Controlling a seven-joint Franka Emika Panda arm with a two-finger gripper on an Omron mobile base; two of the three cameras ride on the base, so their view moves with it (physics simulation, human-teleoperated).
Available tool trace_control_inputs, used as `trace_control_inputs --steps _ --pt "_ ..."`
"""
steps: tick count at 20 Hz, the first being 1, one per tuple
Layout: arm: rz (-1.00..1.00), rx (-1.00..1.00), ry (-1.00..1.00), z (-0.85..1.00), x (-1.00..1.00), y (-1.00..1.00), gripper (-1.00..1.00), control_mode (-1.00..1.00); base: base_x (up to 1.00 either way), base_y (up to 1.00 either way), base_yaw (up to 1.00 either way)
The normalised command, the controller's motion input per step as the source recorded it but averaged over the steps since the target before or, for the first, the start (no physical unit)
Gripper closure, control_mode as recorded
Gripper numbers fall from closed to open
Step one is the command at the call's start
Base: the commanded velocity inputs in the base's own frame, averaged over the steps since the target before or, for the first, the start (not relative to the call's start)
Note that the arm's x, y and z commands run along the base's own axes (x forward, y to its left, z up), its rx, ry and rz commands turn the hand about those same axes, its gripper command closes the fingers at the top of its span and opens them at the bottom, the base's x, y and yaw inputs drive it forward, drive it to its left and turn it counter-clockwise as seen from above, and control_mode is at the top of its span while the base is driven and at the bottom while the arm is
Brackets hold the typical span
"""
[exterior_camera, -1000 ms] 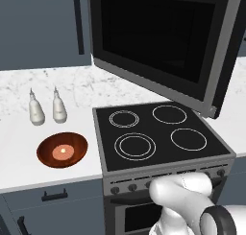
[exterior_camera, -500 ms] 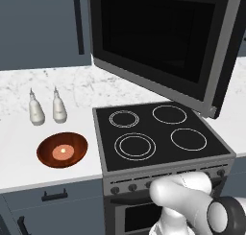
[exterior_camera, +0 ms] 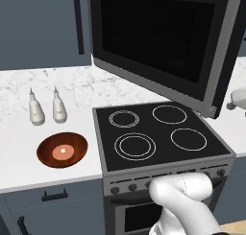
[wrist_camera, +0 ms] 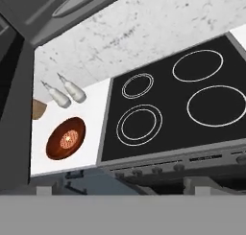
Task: Open the microwave, place the bowl with waffle inside the microwave, then close the microwave door and turn it on.
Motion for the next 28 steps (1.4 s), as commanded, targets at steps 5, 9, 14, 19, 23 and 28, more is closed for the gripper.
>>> trace_control_inputs --steps 5,9,14,19,23,28 --pt "0.21 0.28 -0.03 0.03 0.07 -0.38 -1.00 -1.00 0.00 0.00 0.00" --pt "0.13 0.33 0.00 0.08 0.51 -0.14 -1.00 -1.00 0.00 0.00 0.00" --pt "0.02 0.24 0.00 0.01 0.72 0.00 -1.00 -1.00 0.00 0.00 0.00" --pt "-0.01 0.27 0.02 0.00 0.67 0.19 1.00 -1.00 0.00 0.00 0.00" --pt "0.00 0.29 0.09 0.00 0.47 0.07 1.00 -1.00 0.00 0.00 0.00" --pt "0.03 0.21 0.06 0.10 0.09 0.19 1.00 -1.00 0.00 0.00 0.00"
